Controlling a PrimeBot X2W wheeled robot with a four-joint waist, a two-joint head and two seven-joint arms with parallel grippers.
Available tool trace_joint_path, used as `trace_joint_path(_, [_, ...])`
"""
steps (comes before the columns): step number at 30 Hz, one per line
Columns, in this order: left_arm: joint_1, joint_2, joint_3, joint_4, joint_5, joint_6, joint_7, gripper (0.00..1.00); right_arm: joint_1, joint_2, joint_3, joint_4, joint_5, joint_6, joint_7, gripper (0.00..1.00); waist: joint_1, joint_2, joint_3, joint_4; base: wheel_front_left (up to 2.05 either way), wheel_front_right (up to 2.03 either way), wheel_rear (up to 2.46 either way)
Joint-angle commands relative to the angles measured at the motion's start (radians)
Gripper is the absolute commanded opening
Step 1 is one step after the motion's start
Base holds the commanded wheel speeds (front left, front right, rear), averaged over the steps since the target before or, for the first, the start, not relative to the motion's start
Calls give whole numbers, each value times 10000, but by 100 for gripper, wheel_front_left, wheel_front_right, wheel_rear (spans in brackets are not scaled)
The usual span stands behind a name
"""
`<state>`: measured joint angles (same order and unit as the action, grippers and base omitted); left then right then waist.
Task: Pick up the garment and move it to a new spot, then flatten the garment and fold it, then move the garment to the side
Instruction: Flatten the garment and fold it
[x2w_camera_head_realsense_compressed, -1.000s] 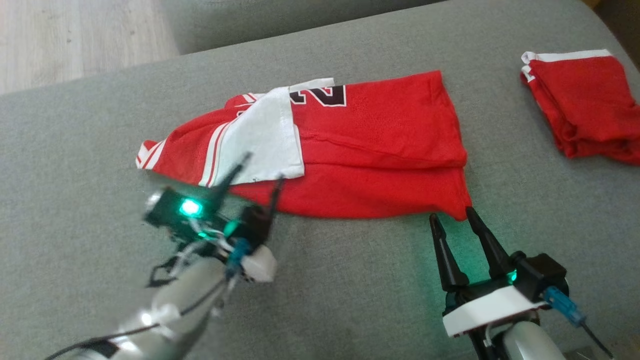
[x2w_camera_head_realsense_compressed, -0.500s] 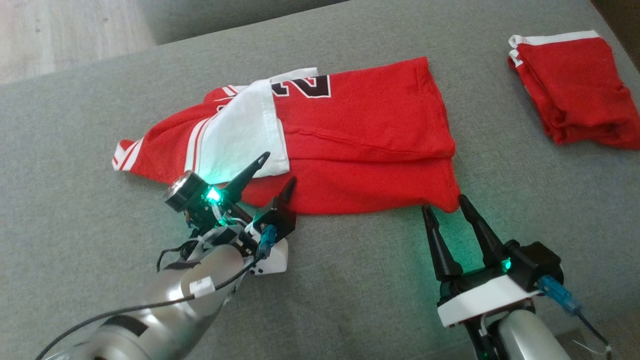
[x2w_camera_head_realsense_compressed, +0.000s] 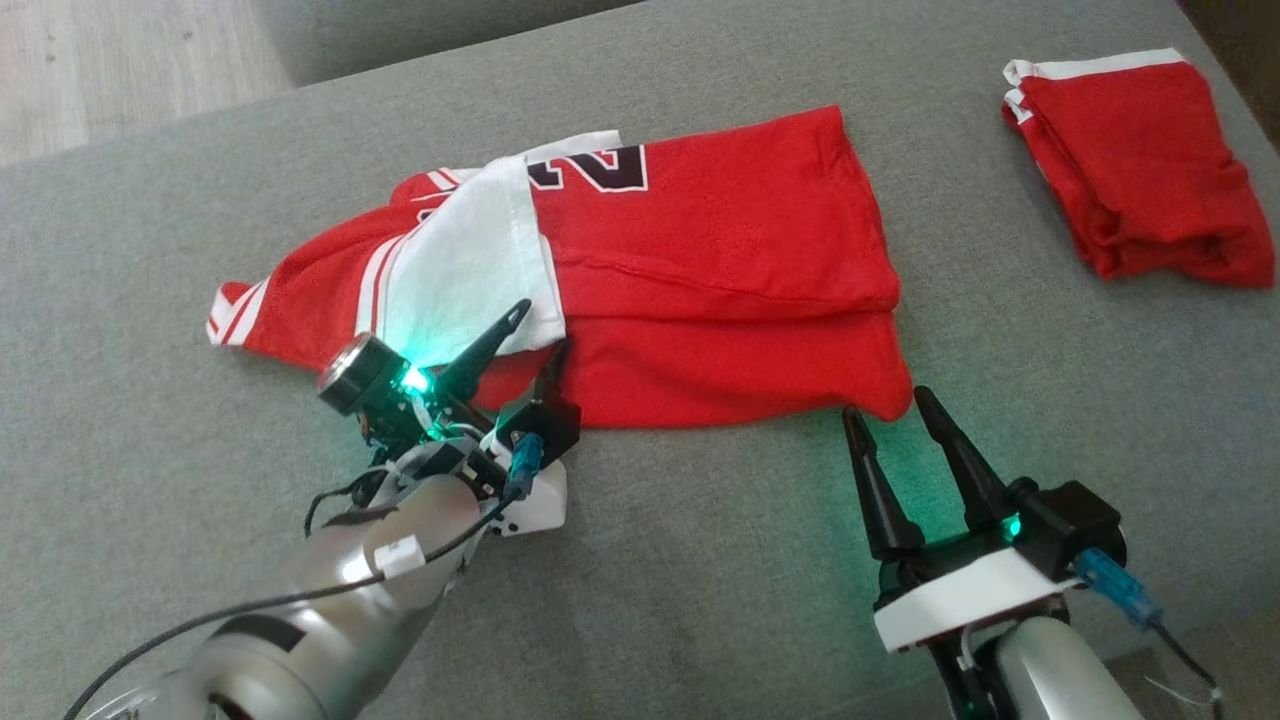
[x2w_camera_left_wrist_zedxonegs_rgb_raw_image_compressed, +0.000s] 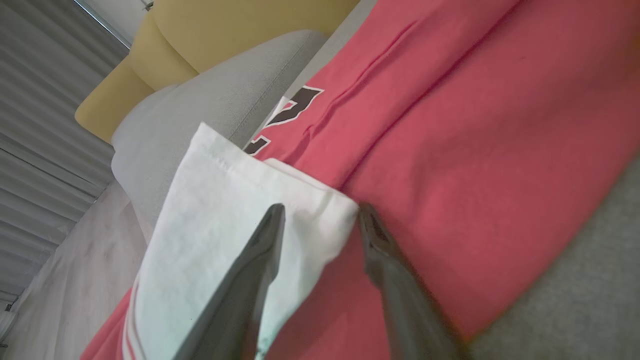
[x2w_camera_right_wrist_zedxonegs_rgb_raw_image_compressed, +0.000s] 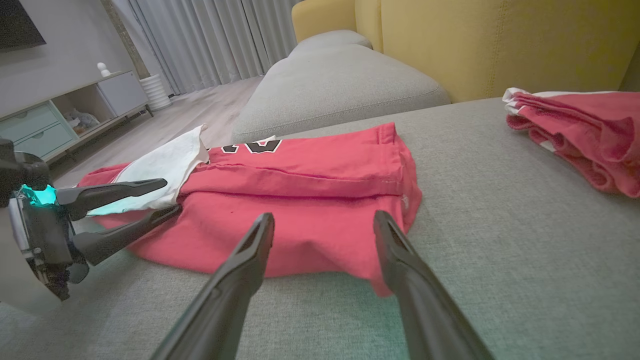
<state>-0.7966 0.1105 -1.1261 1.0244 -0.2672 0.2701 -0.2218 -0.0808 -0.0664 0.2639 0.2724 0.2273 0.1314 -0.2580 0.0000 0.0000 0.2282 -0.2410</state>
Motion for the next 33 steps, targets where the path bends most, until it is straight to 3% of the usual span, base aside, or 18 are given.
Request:
trace_joint_path(1, [-532,83,321,-72,-70,14,-109,61,-311,-85,237,-255,-6,-7,-38,100,0,0,-2,6,0,0,0])
trace_joint_path(7, [-565,-55,399,147,-267,-106,-251,30,-314,-97,216,-247,-30,-7,-38,100,0,0,-26,45,0,0,0])
trace_joint_path(9, [-563,-87,416,208,-326,-155,-282,0,-316,-104,210,-250,-32,-7,-38,100,0,0,-41,50,0,0,0])
trace_joint_path(14, [-610,-120,588,-227,-430,-29,-374,0,-256,-161,71,-316,-60,-7,-38,100,0,0,-83,213,0,0,0])
trace_joint_path(18, [-634,228,824,-1115,-461,74,-394,0,-264,-290,-309,-400,171,-7,-38,100,0,0,15,496,0,0,0])
trace_joint_path(26, [-638,2329,1542,-3605,-312,725,-398,0,-919,-1218,-729,-285,1169,-7,-38,100,0,0,212,840,0,0,0])
trace_joint_path(33, [-475,4013,1961,-5739,-248,1322,97,0,-1955,-2283,128,1440,1493,-7,-38,100,0,0,303,1005,0,0,0])
